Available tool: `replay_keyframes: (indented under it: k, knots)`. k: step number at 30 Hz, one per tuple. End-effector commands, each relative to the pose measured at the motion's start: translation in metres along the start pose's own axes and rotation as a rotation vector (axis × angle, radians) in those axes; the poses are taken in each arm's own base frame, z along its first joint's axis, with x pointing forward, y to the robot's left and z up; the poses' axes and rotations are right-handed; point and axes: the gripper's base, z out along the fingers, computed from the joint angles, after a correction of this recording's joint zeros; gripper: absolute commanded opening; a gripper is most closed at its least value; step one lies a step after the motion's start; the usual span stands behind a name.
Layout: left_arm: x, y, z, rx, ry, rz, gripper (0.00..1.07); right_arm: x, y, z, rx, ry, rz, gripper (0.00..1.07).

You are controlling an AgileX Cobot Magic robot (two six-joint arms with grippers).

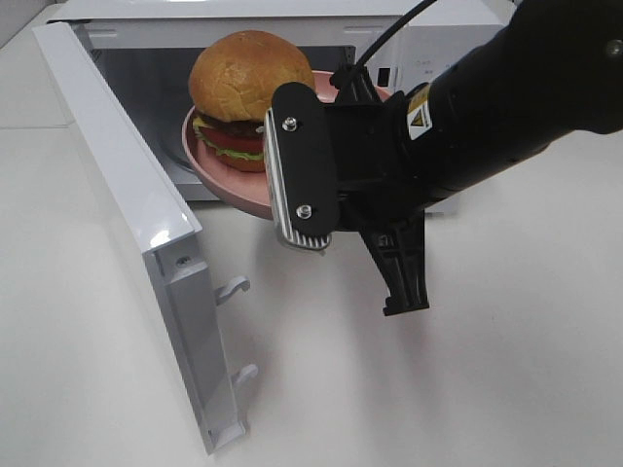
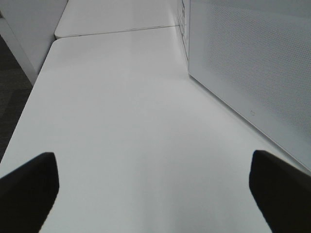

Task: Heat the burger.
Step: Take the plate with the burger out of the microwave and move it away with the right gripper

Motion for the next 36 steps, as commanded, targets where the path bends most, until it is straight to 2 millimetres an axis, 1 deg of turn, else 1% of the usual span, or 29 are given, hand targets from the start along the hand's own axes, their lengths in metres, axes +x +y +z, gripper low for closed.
replay_keyframes:
  k: [1, 2, 6, 10, 14, 15, 17, 18, 19, 21, 22, 24, 36]
  knots:
    - [0.002, -0.001, -0.002, -0.002, -0.021, -0.002, 1.01, -0.002, -0.004, -0.016, 0.096, -0.044, 0.003, 0.00]
    - [0.002, -0.001, -0.002, -0.002, -0.021, -0.002, 1.01, 0.001, 0.001, -0.020, 0.094, -0.042, 0.005, 0.00]
    - [0.002, -0.001, -0.002, -0.002, -0.021, -0.002, 1.01, 0.005, 0.007, -0.025, 0.092, -0.036, 0.003, 0.00]
    - [0.002, -0.001, -0.002, -0.002, -0.021, -0.002, 1.01, 0.012, 0.019, -0.038, 0.089, -0.027, 0.006, 0.00]
    - [0.002, -0.001, -0.002, -0.002, -0.021, -0.002, 1.01, 0.016, 0.024, -0.044, 0.097, -0.024, 0.007, 0.00]
    - [0.002, -0.001, -0.002, -0.002, -0.021, -0.002, 1.01, 0.019, 0.030, -0.049, 0.102, -0.022, 0.017, 0.00]
    - [0.002, -0.001, -0.002, -0.002, -0.021, -0.002, 1.01, 0.021, 0.032, -0.051, 0.104, -0.024, 0.021, 0.00]
    - [0.002, -0.001, -0.002, -0.002, -0.021, -0.002, 1.01, 0.024, 0.038, -0.054, 0.098, -0.021, 0.034, 0.00]
    - [0.002, -0.001, -0.002, -0.002, -0.021, -0.002, 1.01, 0.024, 0.038, -0.054, 0.098, -0.021, 0.034, 0.00]
    - [0.002, -0.001, -0.002, -0.002, -0.021, -0.002, 1.01, 0.030, 0.047, -0.057, 0.088, -0.015, 0.048, 0.00]
    - [0.002, -0.001, -0.002, -0.002, -0.021, -0.002, 1.01, 0.030, 0.047, -0.057, 0.088, -0.015, 0.048, 0.00]
    - [0.002, -0.001, -0.002, -0.002, -0.021, -0.002, 1.01, 0.034, 0.055, -0.061, 0.090, -0.012, 0.060, 0.00]
    - [0.002, -0.001, -0.002, -0.002, -0.021, -0.002, 1.01, 0.046, 0.069, -0.076, 0.119, 0.003, 0.092, 0.00]
